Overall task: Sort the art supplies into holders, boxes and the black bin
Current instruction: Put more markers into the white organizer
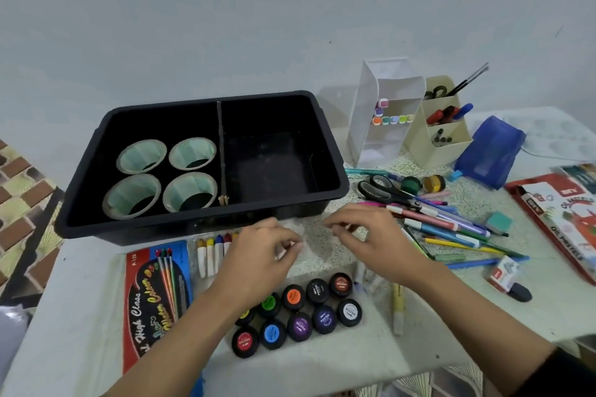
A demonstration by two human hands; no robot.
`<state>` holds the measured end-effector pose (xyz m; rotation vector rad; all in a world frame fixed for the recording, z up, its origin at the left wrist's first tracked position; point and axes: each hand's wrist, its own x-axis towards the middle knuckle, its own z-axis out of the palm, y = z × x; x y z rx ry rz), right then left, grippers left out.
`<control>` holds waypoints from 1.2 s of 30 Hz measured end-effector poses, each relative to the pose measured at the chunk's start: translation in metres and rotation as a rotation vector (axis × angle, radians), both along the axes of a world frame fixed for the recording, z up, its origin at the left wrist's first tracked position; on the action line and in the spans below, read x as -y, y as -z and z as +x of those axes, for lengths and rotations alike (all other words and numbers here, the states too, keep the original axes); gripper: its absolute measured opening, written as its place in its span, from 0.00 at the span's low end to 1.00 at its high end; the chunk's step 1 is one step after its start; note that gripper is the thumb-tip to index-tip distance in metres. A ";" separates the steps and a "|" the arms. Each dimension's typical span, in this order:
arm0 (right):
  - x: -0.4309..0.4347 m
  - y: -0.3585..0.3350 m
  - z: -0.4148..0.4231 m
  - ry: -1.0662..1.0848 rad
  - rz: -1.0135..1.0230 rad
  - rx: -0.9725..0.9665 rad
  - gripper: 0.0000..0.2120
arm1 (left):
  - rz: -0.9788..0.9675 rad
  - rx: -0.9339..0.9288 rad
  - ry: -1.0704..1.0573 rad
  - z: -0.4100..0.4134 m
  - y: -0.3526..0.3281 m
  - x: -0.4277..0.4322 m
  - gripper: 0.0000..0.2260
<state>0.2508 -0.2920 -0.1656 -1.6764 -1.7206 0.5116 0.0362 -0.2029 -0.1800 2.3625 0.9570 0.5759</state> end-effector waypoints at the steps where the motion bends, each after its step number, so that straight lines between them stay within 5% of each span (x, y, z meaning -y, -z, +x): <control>1: 0.005 -0.003 0.010 0.034 0.003 0.000 0.10 | -0.017 0.024 0.027 0.007 -0.005 0.005 0.04; 7: 0.034 -0.005 0.070 0.149 -0.009 0.081 0.09 | -0.047 -0.116 0.185 0.061 -0.015 0.029 0.07; 12: 0.059 0.006 0.087 0.045 -0.057 0.228 0.04 | 0.053 -0.482 0.188 0.098 -0.017 0.049 0.12; 18: 0.064 0.023 0.075 -0.197 -0.127 0.403 0.14 | -0.030 -0.552 0.065 0.113 -0.017 0.056 0.09; 22: 0.056 0.025 0.066 -0.244 -0.134 0.529 0.09 | -0.092 -0.468 -0.021 0.115 -0.018 0.057 0.08; 27: 0.036 0.025 0.074 -0.263 -0.088 0.489 0.07 | -0.180 -0.144 -0.026 0.101 -0.019 0.050 0.14; 36: -0.003 0.031 0.043 -0.358 0.022 0.232 0.07 | 0.059 0.197 -0.229 0.022 -0.018 0.041 0.07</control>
